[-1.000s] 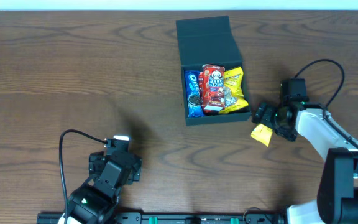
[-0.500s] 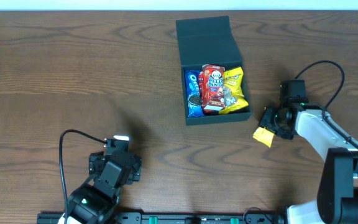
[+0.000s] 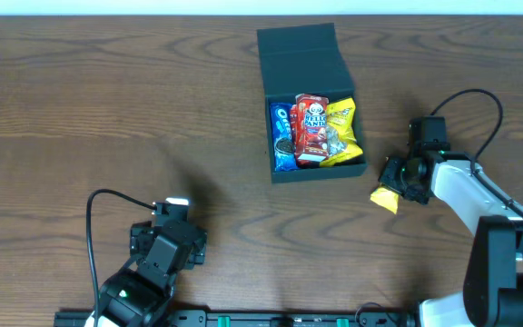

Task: Pack container
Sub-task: 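Grasp the small yellow snack bag with the right gripper, then lift the yellow snack and lower it into the box's right side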

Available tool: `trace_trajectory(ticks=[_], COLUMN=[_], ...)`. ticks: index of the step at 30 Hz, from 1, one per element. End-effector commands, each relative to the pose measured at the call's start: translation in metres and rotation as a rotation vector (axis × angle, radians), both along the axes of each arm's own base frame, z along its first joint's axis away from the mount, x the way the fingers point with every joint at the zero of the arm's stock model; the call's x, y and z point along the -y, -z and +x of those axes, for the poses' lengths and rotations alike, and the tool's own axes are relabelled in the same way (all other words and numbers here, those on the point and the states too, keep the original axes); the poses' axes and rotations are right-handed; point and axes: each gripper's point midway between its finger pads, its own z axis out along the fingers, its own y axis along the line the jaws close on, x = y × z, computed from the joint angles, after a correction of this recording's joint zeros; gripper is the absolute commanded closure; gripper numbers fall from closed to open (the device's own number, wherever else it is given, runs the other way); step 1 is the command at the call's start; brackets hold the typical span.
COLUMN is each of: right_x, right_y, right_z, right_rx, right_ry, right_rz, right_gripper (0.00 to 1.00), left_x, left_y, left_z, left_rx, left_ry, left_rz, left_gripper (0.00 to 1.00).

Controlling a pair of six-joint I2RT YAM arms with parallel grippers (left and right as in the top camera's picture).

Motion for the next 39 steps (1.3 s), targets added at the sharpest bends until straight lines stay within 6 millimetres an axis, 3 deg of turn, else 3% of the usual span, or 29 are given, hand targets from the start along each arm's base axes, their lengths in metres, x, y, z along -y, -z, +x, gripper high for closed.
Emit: trace_trajectory(ticks=[1,11,13,22,32,39], right_x=[-0.001,-0.001,-0.001,-0.002,-0.027,-0.068], right_y=[0.007,0.005,0.003,-0.013,-0.081,-0.146], right_z=[-0.007,-0.008,-0.007,-0.015,-0.018,-0.001], right_rx=[-0.025,-0.025,-0.018,-0.012,0.066,0.134], right_ry=[0.002,0.001,0.001,-0.002,-0.132,-0.360], right_rz=[0.000,0.000,0.000,0.000,-0.009,-0.029], right_gripper=[0.79,0.83,0.87,0.86,0.87,0.83], left_x=[-0.001,-0.001,-0.001,-0.001,-0.001,-0.001], left_y=[-0.001,-0.001,-0.001,-0.001,-0.001,-0.001], left_z=[0.000,0.000,0.000,0.000,0.000,0.000], left_rx=[0.004,0.004,0.004,0.004,0.004,0.004], left_ry=[0.000,0.000,0.000,0.000,0.000,0.000], left_rz=[0.005,0.005,0.005,0.005,0.005,0.005], left_gripper=[0.05,0.05,0.05,0.05,0.05,0.04])
